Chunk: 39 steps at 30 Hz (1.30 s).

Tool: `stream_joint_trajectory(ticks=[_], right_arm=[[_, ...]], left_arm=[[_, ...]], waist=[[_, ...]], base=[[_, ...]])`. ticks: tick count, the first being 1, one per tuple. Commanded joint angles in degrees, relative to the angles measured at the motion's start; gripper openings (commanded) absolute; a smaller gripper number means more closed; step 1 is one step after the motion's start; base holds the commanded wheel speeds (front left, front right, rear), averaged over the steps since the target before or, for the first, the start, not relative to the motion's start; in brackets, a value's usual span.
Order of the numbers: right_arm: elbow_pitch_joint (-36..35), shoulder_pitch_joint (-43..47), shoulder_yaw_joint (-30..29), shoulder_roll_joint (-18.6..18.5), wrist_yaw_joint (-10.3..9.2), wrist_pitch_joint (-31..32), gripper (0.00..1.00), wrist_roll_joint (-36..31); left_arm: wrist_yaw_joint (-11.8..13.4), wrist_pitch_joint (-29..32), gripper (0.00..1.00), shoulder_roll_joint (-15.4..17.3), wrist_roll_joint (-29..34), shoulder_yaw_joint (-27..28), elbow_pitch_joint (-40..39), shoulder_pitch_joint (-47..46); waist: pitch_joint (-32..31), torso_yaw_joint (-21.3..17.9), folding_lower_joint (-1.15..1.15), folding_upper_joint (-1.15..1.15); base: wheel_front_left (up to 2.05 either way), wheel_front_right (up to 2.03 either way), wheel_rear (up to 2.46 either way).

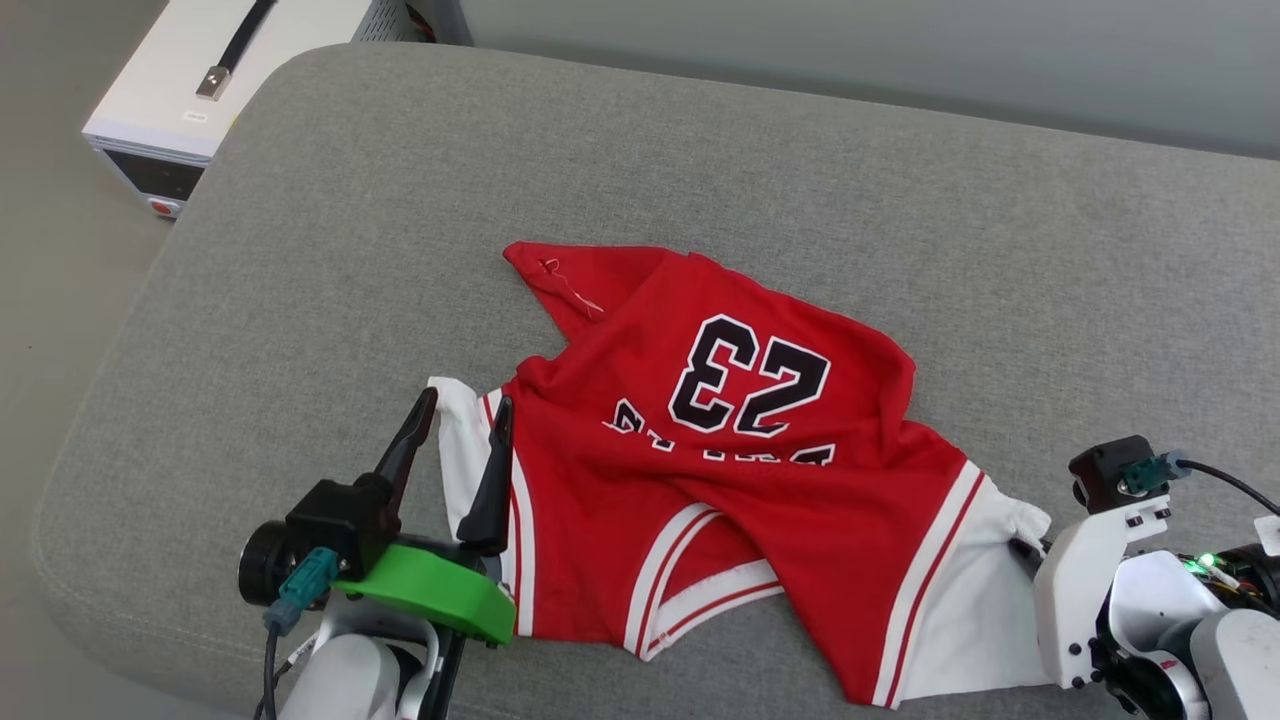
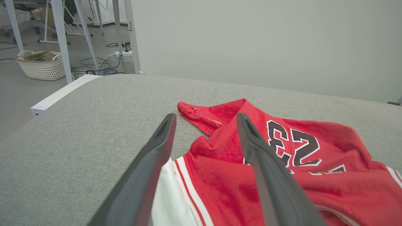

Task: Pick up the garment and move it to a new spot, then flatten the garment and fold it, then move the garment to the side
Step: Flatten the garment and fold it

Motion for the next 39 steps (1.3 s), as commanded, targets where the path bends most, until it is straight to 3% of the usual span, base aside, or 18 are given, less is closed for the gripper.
stream_joint_trajectory(ticks=[1, 11, 21, 28, 29, 39], right_arm=[[1.28, 0.05, 0.69, 0.12, -0.02, -0.43, 0.00, 0.63], [2.04, -1.14, -5.56, -5.93, -0.02, -1.01, 0.00, 2.74], [4.35, 0.60, -13.90, -11.09, -0.02, 0.44, 0.00, 3.53], [8.89, -1.53, -14.89, -13.57, -0.02, -4.56, 0.00, 0.35], [10.86, -2.70, -14.50, -13.60, -0.02, -7.46, 1.00, -0.15], [10.56, -4.44, -15.47, -9.24, -0.02, -20.17, 1.00, 0.27]], left_arm=[[-0.36, -0.33, 1.00, -0.40, 0.55, 0.18, 0.35, -0.70], [-1.22, -0.34, 1.00, -0.78, 2.25, 0.55, 1.29, -0.36], [-1.98, -0.34, 1.00, -1.26, 2.76, 0.91, 1.95, -0.98], [-2.39, -0.34, 1.00, -1.62, 2.88, 1.01, 3.37, -2.13], [-2.54, -0.34, 1.00, -1.76, 2.96, 0.96, 3.92, -2.49], [-2.98, -0.34, 1.00, -1.66, 1.80, 1.17, 5.27, -1.01]], waist=[[-0.67, -0.72, 0.00, 0.00], [-2.63, -4.47, 0.00, 0.00], [-0.51, -6.56, 0.00, 0.00], [1.07, -6.92, 0.00, 0.00], [0.96, -7.03, 0.00, 0.00], [-3.90, -8.66, 0.00, 0.00]], base=[[0.00, 0.00, 0.00], [0.00, 0.00, 0.00], [0.00, 0.00, 0.00], [0.00, 0.00, 0.00], [0.00, 0.00, 0.00], [0.00, 0.00, 0.00]])
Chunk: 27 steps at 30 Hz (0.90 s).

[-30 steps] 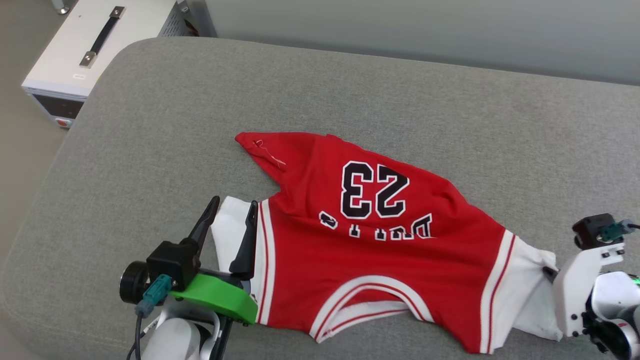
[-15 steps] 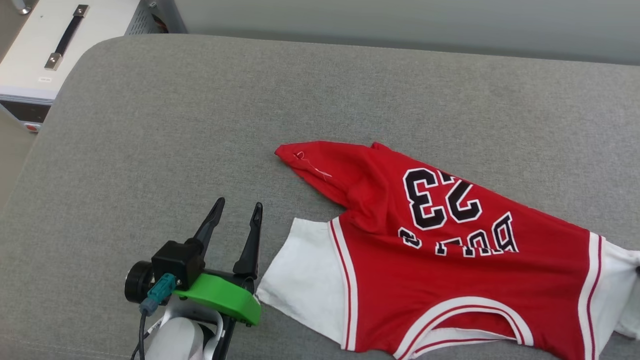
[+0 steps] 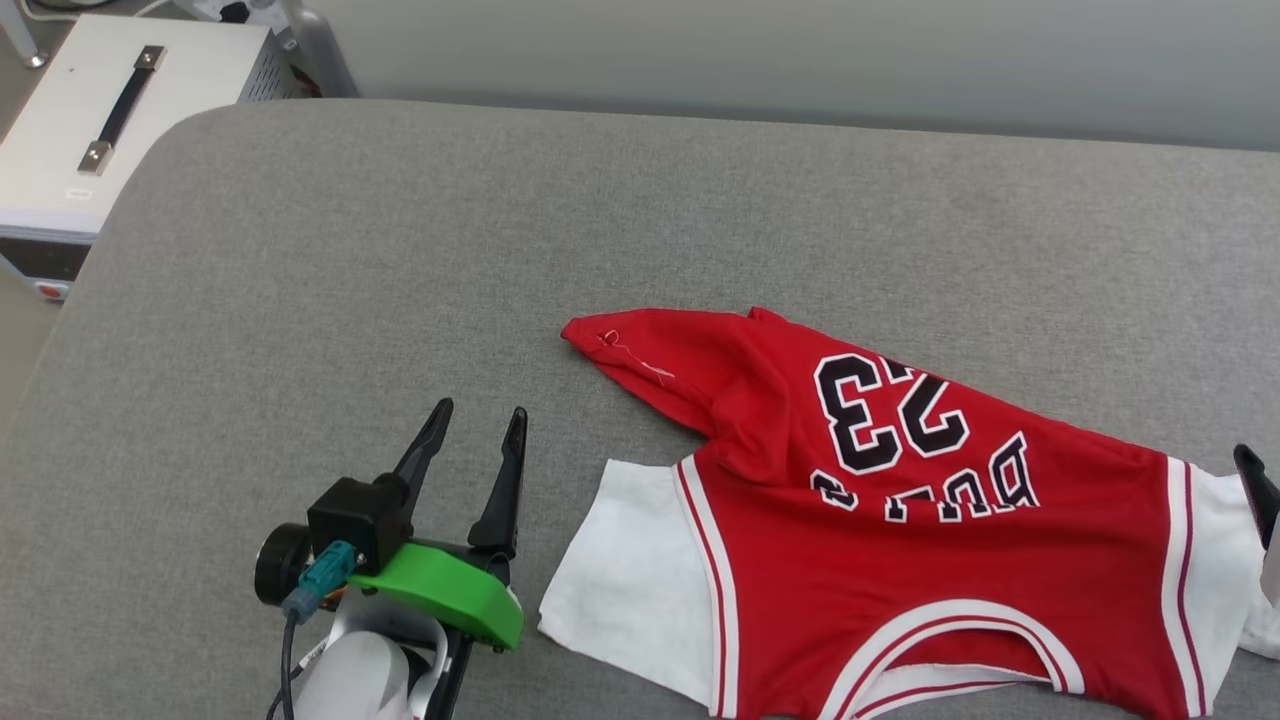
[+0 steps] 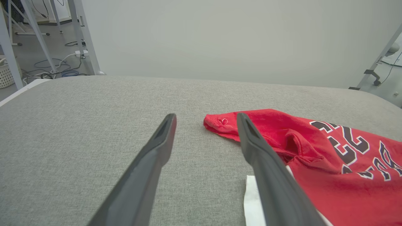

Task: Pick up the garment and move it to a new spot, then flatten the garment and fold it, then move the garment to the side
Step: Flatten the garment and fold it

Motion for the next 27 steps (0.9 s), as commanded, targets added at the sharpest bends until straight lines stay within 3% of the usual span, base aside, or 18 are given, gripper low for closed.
stream_joint_trajectory(ticks=[1, 11, 16, 21, 27], right_arm=[[-1.05, -0.26, -0.21, 0.52, -0.05, -1.80, 1.00, -0.34], [-11.02, 6.94, -1.83, 8.15, -0.05, -16.27, 1.00, -1.97], [-15.23, 12.43, -3.93, 14.32, -0.05, -20.99, 1.00, -2.14], [-18.65, 16.05, -5.26, 18.26, -0.05, -21.76, 1.00, -3.15], [-20.73, 17.18, -4.91, 19.52, -0.05, -19.57, 1.00, -3.03]], left_arm=[[-0.41, -0.34, 1.00, 0.07, -0.42, 0.23, 0.29, 0.73], [-0.76, 0.91, 1.00, 0.71, -4.85, -0.33, -0.38, 4.79], [-0.78, 1.92, 1.00, 0.57, -6.95, -0.62, -1.30, 7.82], [-0.56, 3.71, 1.00, 1.09, -6.55, -2.01, -2.34, 9.85], [0.37, 11.83, 1.00, 3.01, -5.32, -4.22, -6.54, 9.60]], waist=[[-2.10, -1.05, 0.00, 0.00], [-6.78, -3.49, 0.00, 0.00], [-8.67, -4.02, 0.00, 0.00], [-9.12, -4.22, 0.00, 0.00], [-8.04, -4.55, 0.00, 0.00]], base=[[0.00, 0.00, 0.00], [0.00, 0.00, 0.00], [0.00, 0.00, 0.00], [0.00, 0.00, 0.00], [0.00, 0.00, 0.00]])
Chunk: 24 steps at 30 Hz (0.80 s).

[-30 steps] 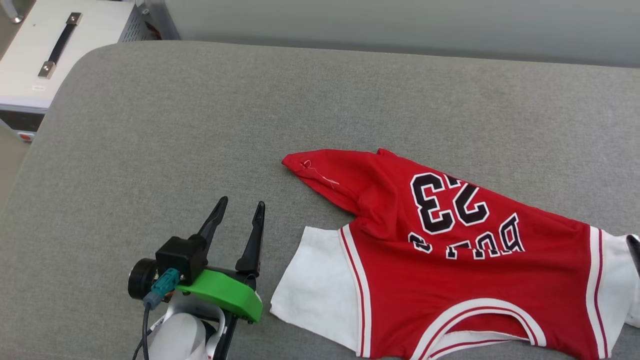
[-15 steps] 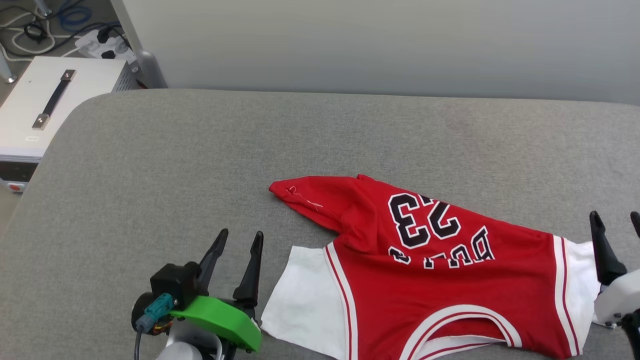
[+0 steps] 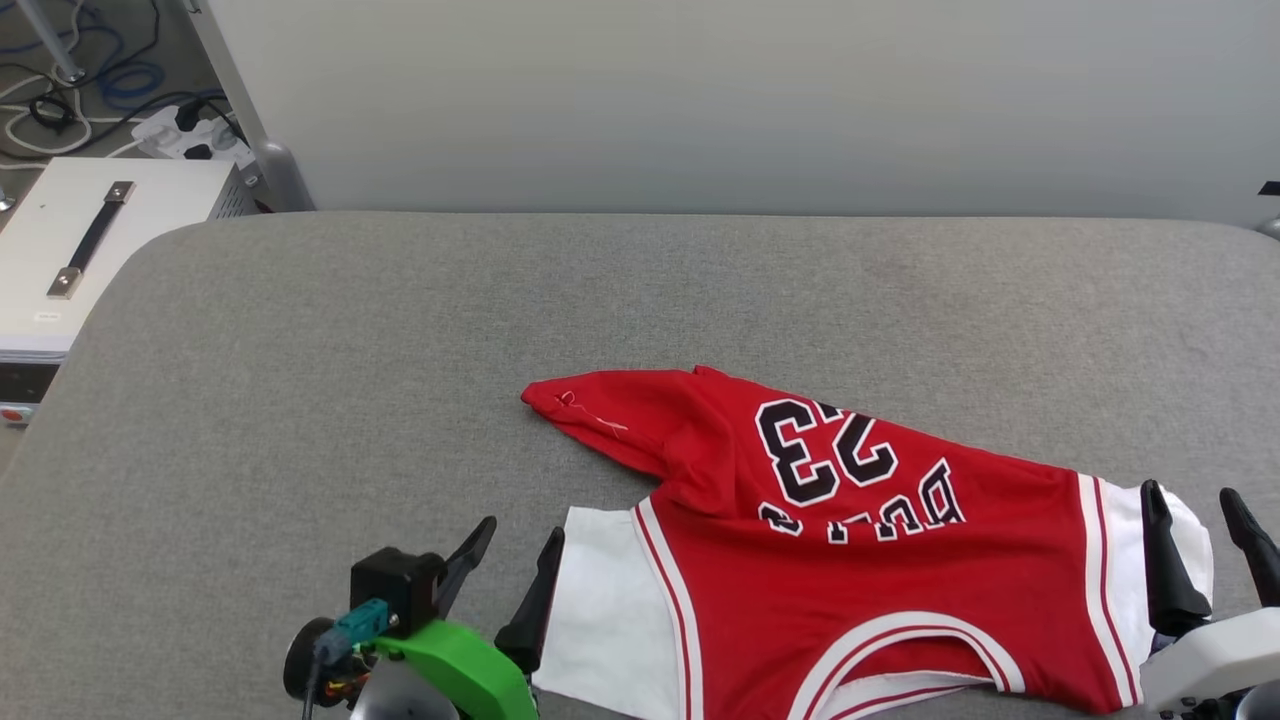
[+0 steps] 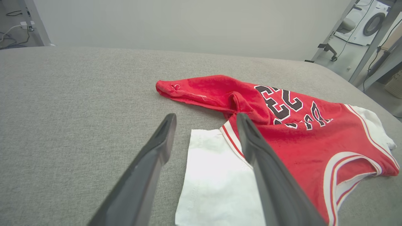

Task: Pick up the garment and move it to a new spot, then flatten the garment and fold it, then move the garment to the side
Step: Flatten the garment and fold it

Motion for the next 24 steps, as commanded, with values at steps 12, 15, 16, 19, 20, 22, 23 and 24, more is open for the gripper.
stream_joint_trajectory(ticks=[12, 15, 16, 19, 20, 22, 23, 24], right_arm=[[-2.18, 0.18, 1.26, -0.56, -0.05, 2.28, 1.00, 0.57], [-2.36, -0.42, 1.86, -0.63, -0.05, 2.30, 1.00, 0.66], [-2.36, -0.59, 2.09, -0.65, -0.05, 2.36, 1.00, 0.71], [-2.31, -0.99, 2.54, -0.91, -0.05, 2.45, 1.00, 0.78], [-2.34, -1.17, 2.62, -1.03, -0.05, 2.41, 1.00, 0.84], [-2.38, -1.47, 2.63, -1.22, -0.05, 2.33, 1.00, 0.96], [-2.38, -1.59, 2.64, -1.30, -0.05, 2.33, 1.00, 1.00], [-2.38, -1.73, 2.68, -1.42, -0.05, 2.32, 1.00, 1.05]], left_arm=[[8.54, 35.19, 1.00, 4.33, -1.73, -1.57, -7.33, 0.84], [10.13, 38.40, 1.00, 4.57, -1.49, -1.71, -7.88, 1.15], [10.54, 39.18, 1.00, 4.44, -1.66, -1.72, -7.75, 1.28], [11.82, 40.05, 1.00, 4.86, -0.66, -1.72, -6.59, 1.23], [12.32, 39.97, 1.00, 5.08, -0.07, -1.66, -6.01, 1.01], [12.78, 39.73, 1.00, 4.94, 0.10, -1.52, -4.83, 0.54], [12.85, 39.51, 1.00, 4.84, 0.11, -1.49, -4.33, 0.28], [12.89, 39.21, 1.00, 4.75, 0.13, -1.47, -3.68, -0.07]], waist=[[4.06, -2.54, 0.00, 0.00], [5.16, -3.44, 0.00, 0.00], [5.56, -3.75, 0.00, 0.00], [6.54, -4.41, 0.00, 0.00], [6.99, -4.63, 0.00, 0.00], [7.74, -4.87, 0.00, 0.00], [8.02, -4.96, 0.00, 0.00], [8.42, -5.05, 0.00, 0.00]], base=[[0.00, 0.00, 0.00], [0.00, 0.00, 0.00], [0.00, 0.00, 0.00], [0.00, 0.00, 0.00], [0.00, 0.00, 0.00], [0.00, 0.00, 0.00], [0.00, 0.00, 0.00], [0.00, 0.00, 0.00]])
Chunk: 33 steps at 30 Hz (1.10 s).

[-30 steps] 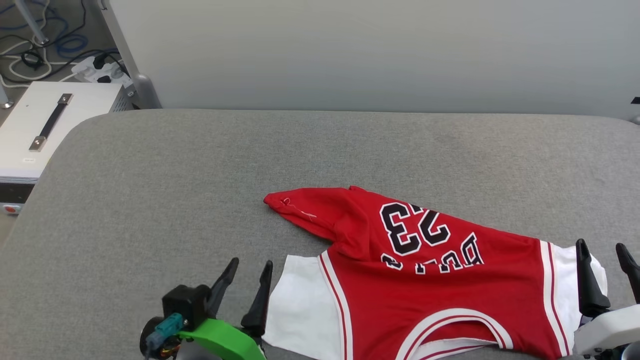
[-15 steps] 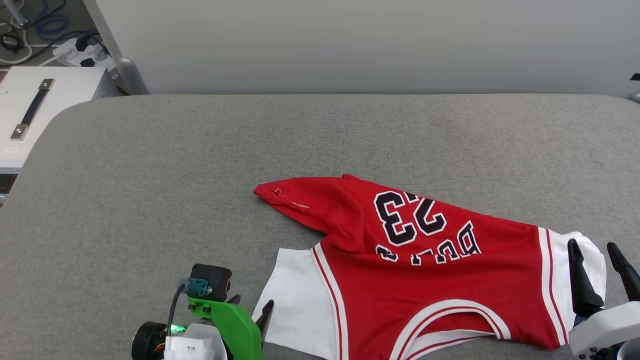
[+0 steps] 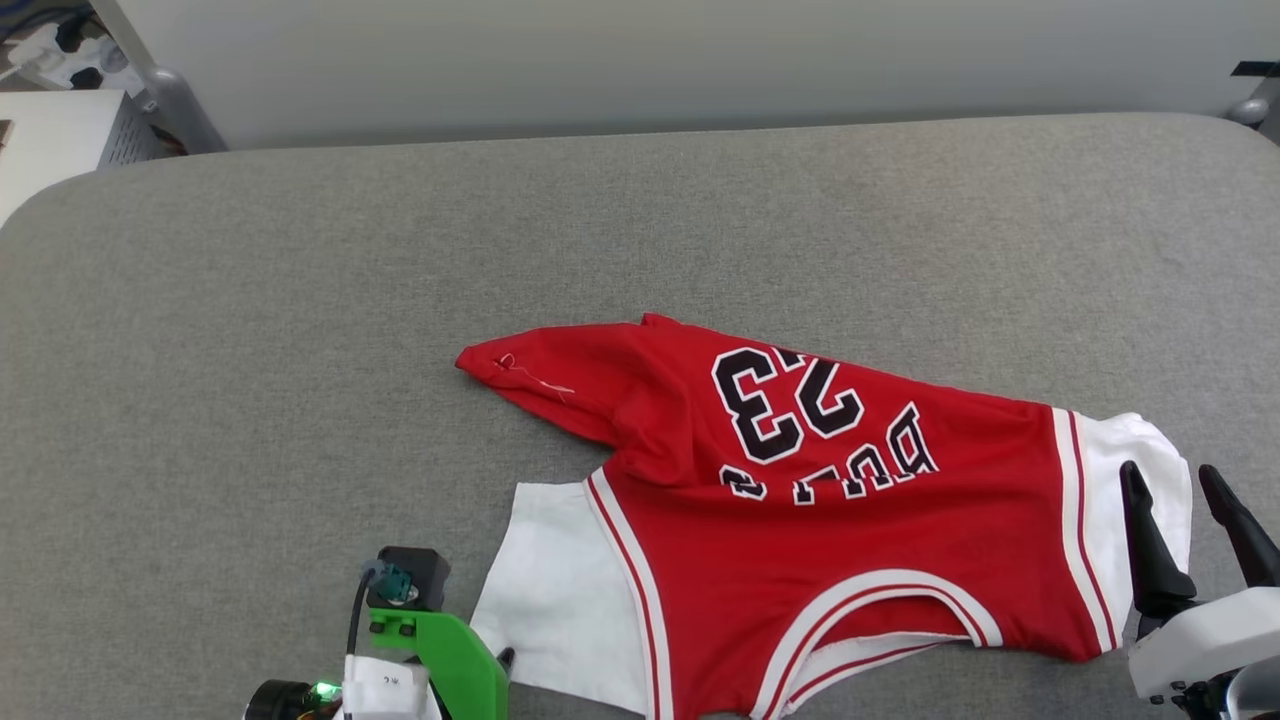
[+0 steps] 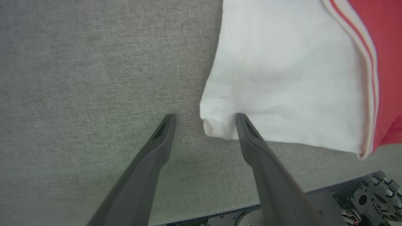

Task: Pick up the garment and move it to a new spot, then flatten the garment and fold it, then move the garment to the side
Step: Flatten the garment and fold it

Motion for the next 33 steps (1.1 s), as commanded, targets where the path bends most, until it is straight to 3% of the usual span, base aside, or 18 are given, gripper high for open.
stream_joint_trajectory(ticks=[1, 5, 6, 7, 8, 14, 21, 33], right_arm=[[-0.21, -0.97, 0.13, -0.25, -0.05, -0.02, 1.00, 0.45], [-0.10, -1.46, 0.12, -0.51, -0.05, -0.11, 1.00, 0.60], [-0.01, -1.54, 0.17, -0.57, -0.05, -0.09, 1.00, 0.59], [0.03, -1.61, 0.18, -0.61, -0.05, -0.09, 1.00, 0.59], [0.09, -1.69, 0.18, -0.66, -0.05, -0.11, 1.00, 0.57], [1.09, -1.42, -0.15, -0.97, -0.05, 0.13, 1.00, 0.52], [3.00, 0.13, 1.00, -2.47, -0.05, 3.02, 1.00, 0.29], [3.75, 3.44, -1.23, -2.88, -0.05, 16.42, 1.00, -0.40]], left_arm=[[0.25, -0.42, 1.00, -0.03, 0.26, 0.15, 1.00, -0.73], [-0.22, -0.49, 1.00, -0.61, -0.34, -0.21, 3.77, -1.87], [-0.51, -0.03, 0.88, -0.80, -0.72, -0.45, 4.59, -2.01], [-0.71, 0.16, 0.38, -0.97, -1.04, -0.54, 5.04, -2.14], [-0.94, 0.22, 0.00, -1.24, -1.47, -0.60, 5.49, -2.31], [-1.65, -0.67, 0.00, -2.32, -3.64, -0.13, 6.19, -2.35], [-2.14, -5.41, 0.00, -1.19, -4.67, 2.40, 1.84, -2.12], [0.79, -5.85, 0.00, 2.99, -6.62, 9.37, -11.08, 0.09]], waist=[[1.25, -0.64, 0.00, 0.00], [2.24, -0.64, 0.00, 0.00], [2.38, -0.59, 0.00, 0.00], [2.50, -0.53, 0.00, 0.00], [2.61, -0.43, 0.00, 0.00], [1.19, 0.70, 0.00, 0.00], [-2.47, 2.06, 0.00, 0.00], [-4.27, 3.58, 0.00, 0.00]], base=[[0.00, 0.00, 0.00], [0.00, 0.00, 0.00], [0.00, 0.00, 0.00], [0.00, 0.00, 0.00], [0.00, 0.00, 0.00], [0.00, 0.00, 0.00], [0.00, 0.00, 0.00], [0.00, 0.00, 0.00]])
